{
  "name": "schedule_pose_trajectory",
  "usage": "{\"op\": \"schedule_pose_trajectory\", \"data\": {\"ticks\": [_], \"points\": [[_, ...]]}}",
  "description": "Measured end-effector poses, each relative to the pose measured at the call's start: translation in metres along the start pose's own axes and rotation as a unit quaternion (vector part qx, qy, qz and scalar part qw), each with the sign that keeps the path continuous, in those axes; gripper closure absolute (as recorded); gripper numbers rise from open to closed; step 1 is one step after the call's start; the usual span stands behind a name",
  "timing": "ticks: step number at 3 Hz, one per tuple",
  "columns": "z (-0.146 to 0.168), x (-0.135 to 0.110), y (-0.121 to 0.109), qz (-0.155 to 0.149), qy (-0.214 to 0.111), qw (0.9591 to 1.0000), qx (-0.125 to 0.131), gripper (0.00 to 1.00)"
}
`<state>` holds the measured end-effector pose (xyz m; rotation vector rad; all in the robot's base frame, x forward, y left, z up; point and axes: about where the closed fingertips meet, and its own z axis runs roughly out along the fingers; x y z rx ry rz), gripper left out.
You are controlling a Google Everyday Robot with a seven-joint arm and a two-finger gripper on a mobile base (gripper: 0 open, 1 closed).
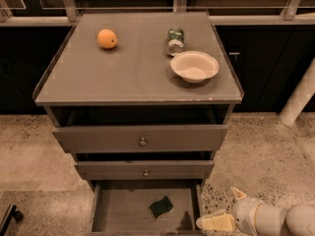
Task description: Pick sponge from bottom drawer and place on counter
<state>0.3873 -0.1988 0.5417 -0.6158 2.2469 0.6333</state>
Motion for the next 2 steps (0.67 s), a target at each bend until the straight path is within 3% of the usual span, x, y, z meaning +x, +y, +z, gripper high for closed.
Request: {"op": "schedule_pose_trajectory", "data": {"ticks": [1, 2], "points": [[0.007, 0.010, 0.000, 0.033, -0.003, 0.9992, 0.023, 0.00], [0.027, 0.033, -0.007, 0.055, -0.029, 0.9967, 0.052, 0.00]]}}
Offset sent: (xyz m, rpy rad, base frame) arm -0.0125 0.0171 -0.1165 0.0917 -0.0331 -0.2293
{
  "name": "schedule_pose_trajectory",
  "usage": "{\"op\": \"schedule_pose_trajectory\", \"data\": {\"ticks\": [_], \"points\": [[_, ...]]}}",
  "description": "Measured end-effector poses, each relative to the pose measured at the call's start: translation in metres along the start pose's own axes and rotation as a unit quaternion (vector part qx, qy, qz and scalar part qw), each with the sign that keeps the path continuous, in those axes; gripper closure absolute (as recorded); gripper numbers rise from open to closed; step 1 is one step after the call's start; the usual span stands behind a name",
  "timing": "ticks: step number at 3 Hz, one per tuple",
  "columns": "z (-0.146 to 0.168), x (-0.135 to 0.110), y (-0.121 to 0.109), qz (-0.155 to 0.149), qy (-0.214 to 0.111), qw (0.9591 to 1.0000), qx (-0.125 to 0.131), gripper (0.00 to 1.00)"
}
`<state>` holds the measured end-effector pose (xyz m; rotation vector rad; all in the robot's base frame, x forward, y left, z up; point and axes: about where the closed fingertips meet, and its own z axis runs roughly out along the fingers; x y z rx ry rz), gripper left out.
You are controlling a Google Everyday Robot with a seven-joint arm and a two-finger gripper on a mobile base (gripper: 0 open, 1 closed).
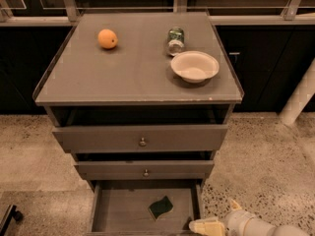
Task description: Pick sponge from bottom drawer and place on counter
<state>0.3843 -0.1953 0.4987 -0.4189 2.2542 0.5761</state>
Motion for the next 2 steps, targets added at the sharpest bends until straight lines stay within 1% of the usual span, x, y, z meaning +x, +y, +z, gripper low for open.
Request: {"op": "schedule_pose_trajectory", "data": {"ticks": [1, 2], "points": [[0.042, 0.037, -0.008, 0.028, -0.012, 0.9994, -0.015, 0.00], [0.055, 0.052, 0.000, 0.047, -0.013, 0.9983, -0.031, 0.00]]}}
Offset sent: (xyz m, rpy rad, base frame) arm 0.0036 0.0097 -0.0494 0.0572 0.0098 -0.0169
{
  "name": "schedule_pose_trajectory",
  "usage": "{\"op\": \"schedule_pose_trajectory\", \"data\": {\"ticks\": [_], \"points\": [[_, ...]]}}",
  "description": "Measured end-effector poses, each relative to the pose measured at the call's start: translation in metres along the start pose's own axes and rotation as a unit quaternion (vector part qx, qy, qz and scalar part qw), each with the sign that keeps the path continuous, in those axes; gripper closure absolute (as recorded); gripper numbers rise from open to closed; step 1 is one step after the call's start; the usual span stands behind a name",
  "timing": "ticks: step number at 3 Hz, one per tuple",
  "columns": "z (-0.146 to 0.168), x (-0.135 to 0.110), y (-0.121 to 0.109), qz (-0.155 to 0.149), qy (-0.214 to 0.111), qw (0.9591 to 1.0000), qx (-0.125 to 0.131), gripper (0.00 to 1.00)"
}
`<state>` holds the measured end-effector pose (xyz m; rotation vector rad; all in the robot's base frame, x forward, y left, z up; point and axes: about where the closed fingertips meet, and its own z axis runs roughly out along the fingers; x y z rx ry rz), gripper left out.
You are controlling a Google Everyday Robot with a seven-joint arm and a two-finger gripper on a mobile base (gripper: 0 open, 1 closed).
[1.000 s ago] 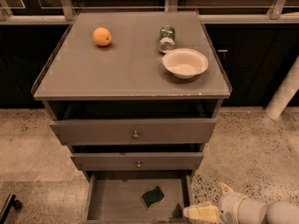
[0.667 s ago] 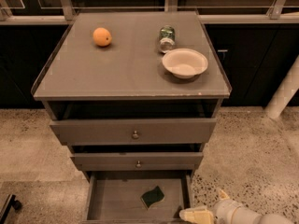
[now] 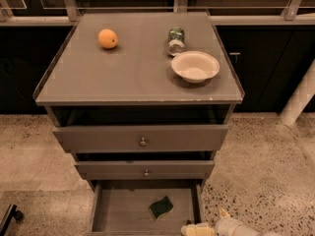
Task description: Pick sponge from bottom drawer and place on counter
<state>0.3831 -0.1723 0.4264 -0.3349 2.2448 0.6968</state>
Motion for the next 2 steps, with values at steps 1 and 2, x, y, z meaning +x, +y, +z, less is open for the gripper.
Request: {"op": "schedule_pose_trajectory", "data": {"ticks": [1, 2], "points": [[0.000, 0.000, 0.000, 0.000, 0.000, 1.0000, 0.000, 0.00], [0.025, 0.015, -0.003, 0.001, 0.003, 1.0000, -0.002, 0.00]]}}
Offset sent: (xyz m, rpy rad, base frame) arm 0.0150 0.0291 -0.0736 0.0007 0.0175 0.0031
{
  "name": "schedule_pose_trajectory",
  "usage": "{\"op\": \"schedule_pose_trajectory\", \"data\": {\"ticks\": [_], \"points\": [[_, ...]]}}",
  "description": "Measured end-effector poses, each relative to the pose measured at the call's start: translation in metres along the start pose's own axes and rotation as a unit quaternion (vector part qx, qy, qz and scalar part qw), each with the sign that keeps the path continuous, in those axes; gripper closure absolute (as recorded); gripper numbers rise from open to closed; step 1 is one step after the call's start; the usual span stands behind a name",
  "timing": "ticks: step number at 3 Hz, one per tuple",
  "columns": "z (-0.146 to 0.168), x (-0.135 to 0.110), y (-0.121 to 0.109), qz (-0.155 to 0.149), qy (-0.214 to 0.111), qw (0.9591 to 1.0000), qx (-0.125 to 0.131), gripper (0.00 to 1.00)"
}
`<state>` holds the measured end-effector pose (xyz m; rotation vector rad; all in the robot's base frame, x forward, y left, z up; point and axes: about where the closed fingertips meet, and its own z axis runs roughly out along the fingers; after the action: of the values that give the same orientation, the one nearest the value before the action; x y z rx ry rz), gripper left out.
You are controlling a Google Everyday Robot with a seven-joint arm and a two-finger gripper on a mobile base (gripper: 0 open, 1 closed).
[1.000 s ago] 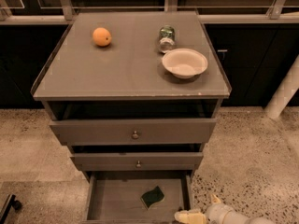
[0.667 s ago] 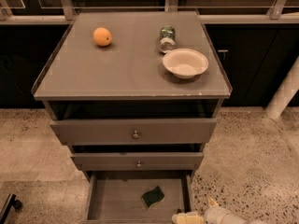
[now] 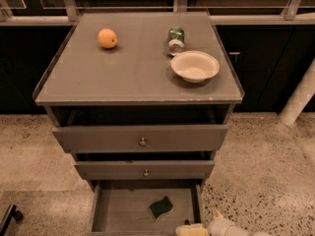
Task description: Pick sponge from bottom drawer and place on counter
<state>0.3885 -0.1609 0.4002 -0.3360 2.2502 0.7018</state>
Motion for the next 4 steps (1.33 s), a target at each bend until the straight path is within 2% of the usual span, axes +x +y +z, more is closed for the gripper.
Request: {"op": "schedule_pose_trajectory", "data": {"ticks": [2, 3, 4], "points": [[0.098, 0.030, 0.013, -0.016, -0.005, 0.9988, -0.045, 0.00], [0.134, 0.045, 0.023, -0.021, 0.013, 0.9979, -0.061, 0.00], [0.139, 0.045, 0.029, -0.024, 0.017, 0.9973, -0.067, 0.00]]}}
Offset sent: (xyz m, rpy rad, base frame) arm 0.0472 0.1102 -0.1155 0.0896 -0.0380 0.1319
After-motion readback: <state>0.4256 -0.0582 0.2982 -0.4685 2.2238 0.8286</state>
